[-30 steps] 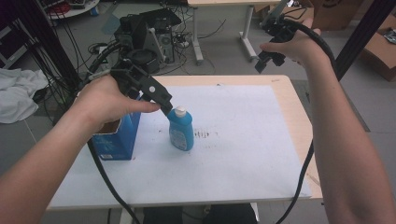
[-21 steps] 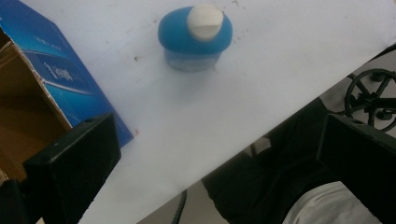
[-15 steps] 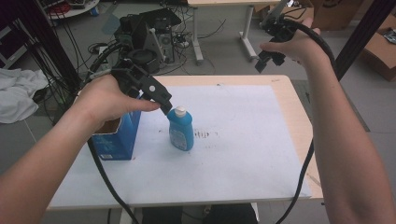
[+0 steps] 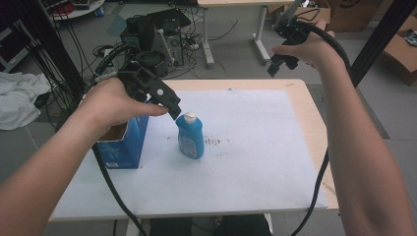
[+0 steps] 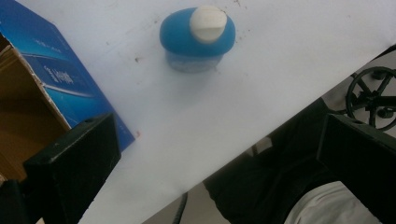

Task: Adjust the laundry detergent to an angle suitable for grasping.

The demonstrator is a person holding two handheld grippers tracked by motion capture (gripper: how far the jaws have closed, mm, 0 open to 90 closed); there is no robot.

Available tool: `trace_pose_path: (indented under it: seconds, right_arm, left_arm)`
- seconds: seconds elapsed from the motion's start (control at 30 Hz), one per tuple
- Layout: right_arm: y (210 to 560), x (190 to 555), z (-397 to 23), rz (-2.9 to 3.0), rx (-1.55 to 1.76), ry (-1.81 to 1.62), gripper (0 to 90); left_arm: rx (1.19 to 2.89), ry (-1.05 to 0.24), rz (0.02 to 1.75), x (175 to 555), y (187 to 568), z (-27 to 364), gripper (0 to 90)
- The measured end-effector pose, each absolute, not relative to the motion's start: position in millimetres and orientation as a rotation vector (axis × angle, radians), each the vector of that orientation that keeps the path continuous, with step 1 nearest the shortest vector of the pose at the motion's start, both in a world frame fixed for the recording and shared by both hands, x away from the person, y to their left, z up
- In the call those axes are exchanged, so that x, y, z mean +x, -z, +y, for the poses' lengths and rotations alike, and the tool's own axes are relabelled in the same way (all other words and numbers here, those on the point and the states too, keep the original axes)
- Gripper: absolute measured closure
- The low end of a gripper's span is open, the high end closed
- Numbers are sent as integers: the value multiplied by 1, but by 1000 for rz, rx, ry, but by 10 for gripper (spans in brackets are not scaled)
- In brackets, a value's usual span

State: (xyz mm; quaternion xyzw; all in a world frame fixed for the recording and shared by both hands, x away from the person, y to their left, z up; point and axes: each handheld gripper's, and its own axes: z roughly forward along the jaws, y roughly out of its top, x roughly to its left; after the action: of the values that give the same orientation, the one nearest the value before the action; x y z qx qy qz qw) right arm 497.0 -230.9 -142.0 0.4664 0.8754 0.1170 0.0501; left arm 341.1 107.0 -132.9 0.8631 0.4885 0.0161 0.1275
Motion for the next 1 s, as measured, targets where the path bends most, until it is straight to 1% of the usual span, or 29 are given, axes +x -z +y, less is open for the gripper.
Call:
trace_pose_path:
  seconds: [0.27,0.53,0.8,1.0]
  right_arm:
    - [142,494,-224,2682,1374,-370,228]
    - [145,476,-215,2696,1300,-442,222]
    - [163,455,-205,2714,1211,-556,212]
    - [188,438,-197,2713,1141,-693,205]
  left_arm:
    - [2503,-38,1419,342,134,110,1]
    - [2501,-32,1412,341,135,111,1]
    - [2507,-22,1402,341,136,109,1]
    - [2508,-22,1404,341,139,108,1]
